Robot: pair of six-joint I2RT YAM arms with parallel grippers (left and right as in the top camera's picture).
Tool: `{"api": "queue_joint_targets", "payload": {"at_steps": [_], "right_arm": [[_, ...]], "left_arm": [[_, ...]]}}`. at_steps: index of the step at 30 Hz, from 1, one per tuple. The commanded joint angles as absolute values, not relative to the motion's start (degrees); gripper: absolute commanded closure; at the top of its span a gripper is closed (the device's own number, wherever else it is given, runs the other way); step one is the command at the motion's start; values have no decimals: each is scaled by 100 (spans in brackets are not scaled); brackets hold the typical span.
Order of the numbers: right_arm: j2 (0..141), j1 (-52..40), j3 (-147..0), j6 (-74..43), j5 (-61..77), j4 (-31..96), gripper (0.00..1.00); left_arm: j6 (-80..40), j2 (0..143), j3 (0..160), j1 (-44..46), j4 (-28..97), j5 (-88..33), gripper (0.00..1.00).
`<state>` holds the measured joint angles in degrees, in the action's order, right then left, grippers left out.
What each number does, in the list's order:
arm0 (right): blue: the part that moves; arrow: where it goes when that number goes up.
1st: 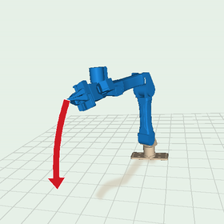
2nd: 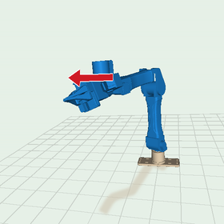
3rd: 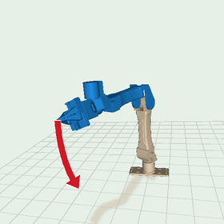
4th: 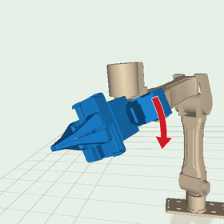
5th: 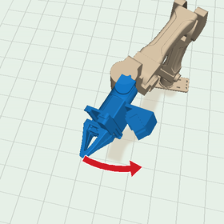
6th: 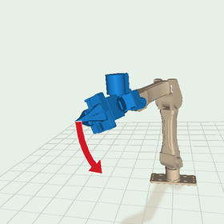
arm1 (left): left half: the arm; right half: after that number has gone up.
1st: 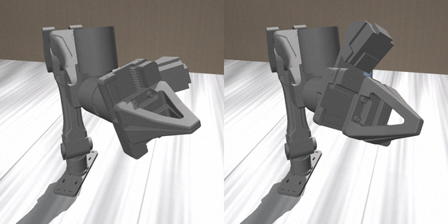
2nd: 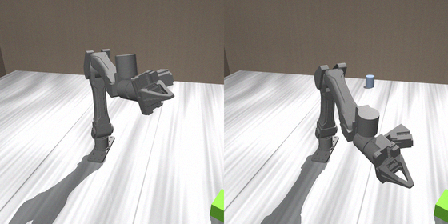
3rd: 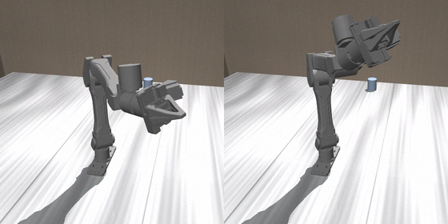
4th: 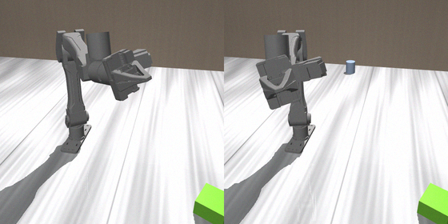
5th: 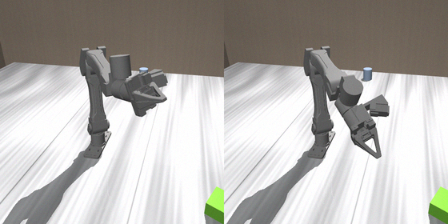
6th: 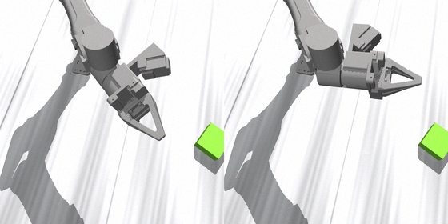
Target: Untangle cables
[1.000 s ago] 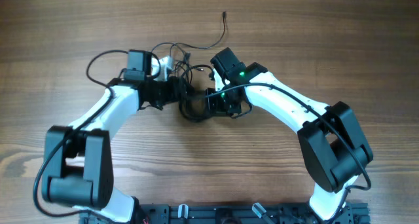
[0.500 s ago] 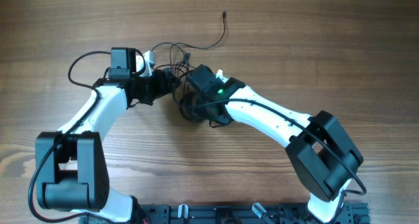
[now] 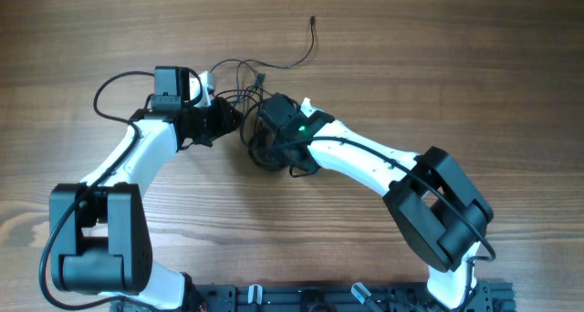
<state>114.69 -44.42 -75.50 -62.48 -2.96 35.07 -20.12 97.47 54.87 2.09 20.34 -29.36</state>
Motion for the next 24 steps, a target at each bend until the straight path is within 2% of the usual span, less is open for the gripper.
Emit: {"api": "queue_joint_targets", "payload": {"at_steps": [1,7,11,24], "right_arm": [[11266,-4451,-7717,-6016,-143,3505,61],[11207,-4456,-7854,-5948,-64,3562,61],[11229,-4464,-7693,-6200,-104,3498,67],[11596,-4622,-7609,-6167,-329,3371,67]], "left_arm": [[-1999,9660,5553,202,2034,-2867,70],[-2001,9660,5553,202,2034,-2867,70],[-2001,9660,5553,202,2034,-2867,71],[-1999,9660,5553,202,2034,-2867,69]]}}
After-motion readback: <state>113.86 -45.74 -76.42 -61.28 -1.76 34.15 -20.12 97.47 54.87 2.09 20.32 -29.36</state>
